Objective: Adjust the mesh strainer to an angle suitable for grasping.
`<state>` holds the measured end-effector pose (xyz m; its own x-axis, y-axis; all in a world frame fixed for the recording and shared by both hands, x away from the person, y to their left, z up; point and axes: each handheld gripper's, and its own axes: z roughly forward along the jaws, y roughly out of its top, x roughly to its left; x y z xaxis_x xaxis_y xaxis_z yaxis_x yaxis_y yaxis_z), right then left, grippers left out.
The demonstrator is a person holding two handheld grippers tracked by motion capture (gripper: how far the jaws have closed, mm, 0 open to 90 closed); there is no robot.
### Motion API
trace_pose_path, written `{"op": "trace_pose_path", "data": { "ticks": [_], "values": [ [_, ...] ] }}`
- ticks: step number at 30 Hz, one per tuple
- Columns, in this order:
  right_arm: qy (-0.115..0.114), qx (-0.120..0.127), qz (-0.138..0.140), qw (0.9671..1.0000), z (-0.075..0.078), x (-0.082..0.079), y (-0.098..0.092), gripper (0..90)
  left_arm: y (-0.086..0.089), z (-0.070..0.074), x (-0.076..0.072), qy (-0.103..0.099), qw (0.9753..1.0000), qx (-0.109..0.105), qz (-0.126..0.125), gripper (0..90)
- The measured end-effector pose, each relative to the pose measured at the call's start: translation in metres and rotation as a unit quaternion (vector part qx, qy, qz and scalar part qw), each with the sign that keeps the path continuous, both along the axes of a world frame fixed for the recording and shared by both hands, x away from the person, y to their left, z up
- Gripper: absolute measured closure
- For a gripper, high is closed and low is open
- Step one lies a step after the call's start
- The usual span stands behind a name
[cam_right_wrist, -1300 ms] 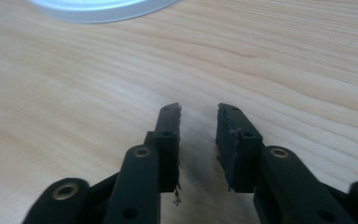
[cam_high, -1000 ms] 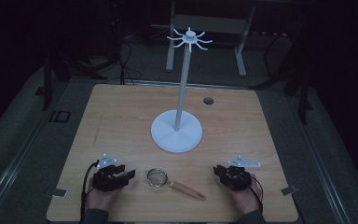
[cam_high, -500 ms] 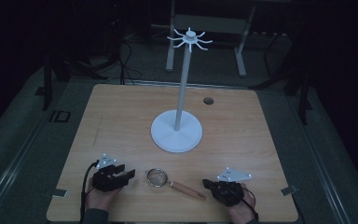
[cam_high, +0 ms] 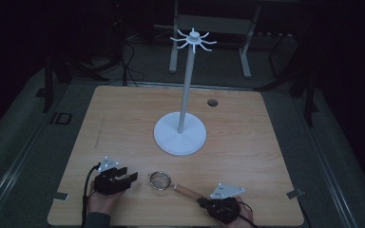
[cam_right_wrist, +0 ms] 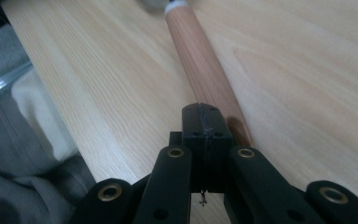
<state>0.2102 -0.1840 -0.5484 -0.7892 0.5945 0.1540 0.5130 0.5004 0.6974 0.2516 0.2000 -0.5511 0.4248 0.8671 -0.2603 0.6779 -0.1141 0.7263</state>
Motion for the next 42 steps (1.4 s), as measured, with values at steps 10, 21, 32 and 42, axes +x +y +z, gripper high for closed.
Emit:
{"op": "trace_pose_path", "data": {
  "ticks": [10, 21, 32, 42],
  "values": [
    [-0.019, -0.029, -0.034, 0.9988, -0.004, 0.033, 0.009, 89.7, 0.0, -0.001, 0.0, 0.002, 1.0, 0.002, 0.002, 45.8],
    [-0.04, -0.003, -0.12, 0.992, 0.001, 0.071, -0.009, 87.8, 0.002, 0.0, -0.001, -0.001, 1.0, -0.001, 0.004, 45.9],
    [-0.062, 0.036, -0.143, 0.9871, 0.018, 0.065, -0.057, 66.5, -0.002, 0.001, -0.001, -0.006, 1.0, -0.001, -0.004, 45.8],
    [-0.059, 0.028, -0.159, 0.9851, 0.02, 0.063, -0.059, 58.8, -0.006, 0.003, -0.003, -0.013, 0.9998, 0.001, -0.018, 45.8]
  ]
}}
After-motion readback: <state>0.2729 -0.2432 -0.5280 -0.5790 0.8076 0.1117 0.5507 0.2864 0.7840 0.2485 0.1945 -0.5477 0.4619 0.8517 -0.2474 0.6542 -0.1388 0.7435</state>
